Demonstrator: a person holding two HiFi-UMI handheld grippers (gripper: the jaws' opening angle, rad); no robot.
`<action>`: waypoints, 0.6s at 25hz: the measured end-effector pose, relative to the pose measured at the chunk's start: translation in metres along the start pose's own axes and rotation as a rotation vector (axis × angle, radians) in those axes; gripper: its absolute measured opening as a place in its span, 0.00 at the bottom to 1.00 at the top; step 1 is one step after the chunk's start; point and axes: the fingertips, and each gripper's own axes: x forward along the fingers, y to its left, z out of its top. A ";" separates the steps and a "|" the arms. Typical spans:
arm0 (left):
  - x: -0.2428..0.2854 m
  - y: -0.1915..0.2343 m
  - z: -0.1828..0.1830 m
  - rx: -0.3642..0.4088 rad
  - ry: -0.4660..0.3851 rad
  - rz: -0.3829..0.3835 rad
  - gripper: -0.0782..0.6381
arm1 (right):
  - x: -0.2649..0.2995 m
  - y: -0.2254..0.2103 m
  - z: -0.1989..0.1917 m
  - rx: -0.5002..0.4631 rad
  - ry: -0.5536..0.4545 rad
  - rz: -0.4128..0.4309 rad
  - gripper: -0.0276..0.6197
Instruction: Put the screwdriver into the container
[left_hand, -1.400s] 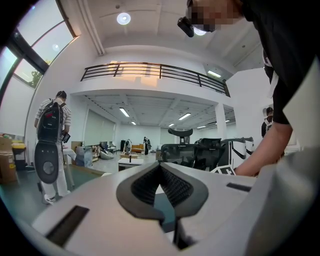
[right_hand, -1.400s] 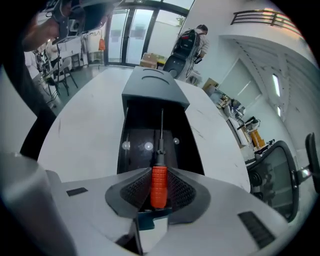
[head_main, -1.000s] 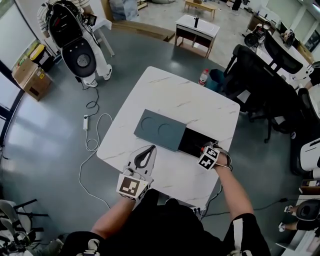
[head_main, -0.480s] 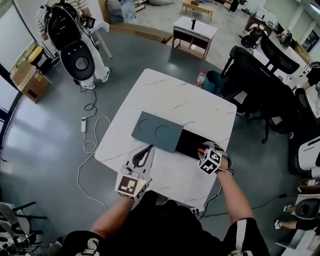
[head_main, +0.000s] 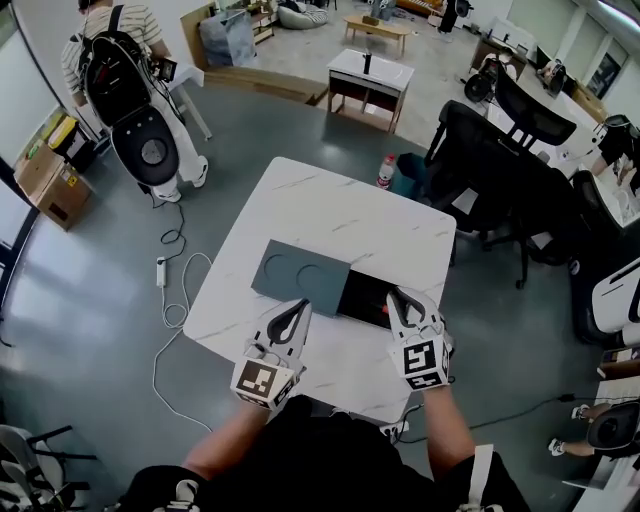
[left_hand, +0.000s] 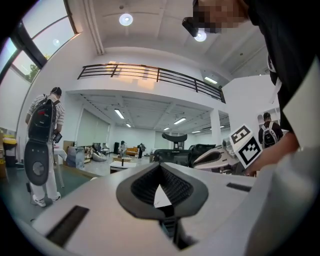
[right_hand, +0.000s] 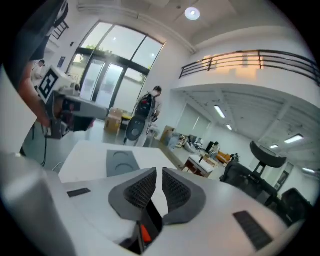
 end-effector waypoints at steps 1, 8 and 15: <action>0.001 -0.003 0.004 -0.002 -0.010 -0.008 0.12 | -0.008 -0.003 0.014 0.026 -0.054 -0.032 0.12; 0.010 -0.020 0.029 0.012 -0.052 -0.048 0.12 | -0.064 -0.025 0.062 0.310 -0.361 -0.221 0.08; 0.016 -0.032 0.031 0.020 -0.062 -0.070 0.12 | -0.084 -0.024 0.062 0.371 -0.427 -0.268 0.08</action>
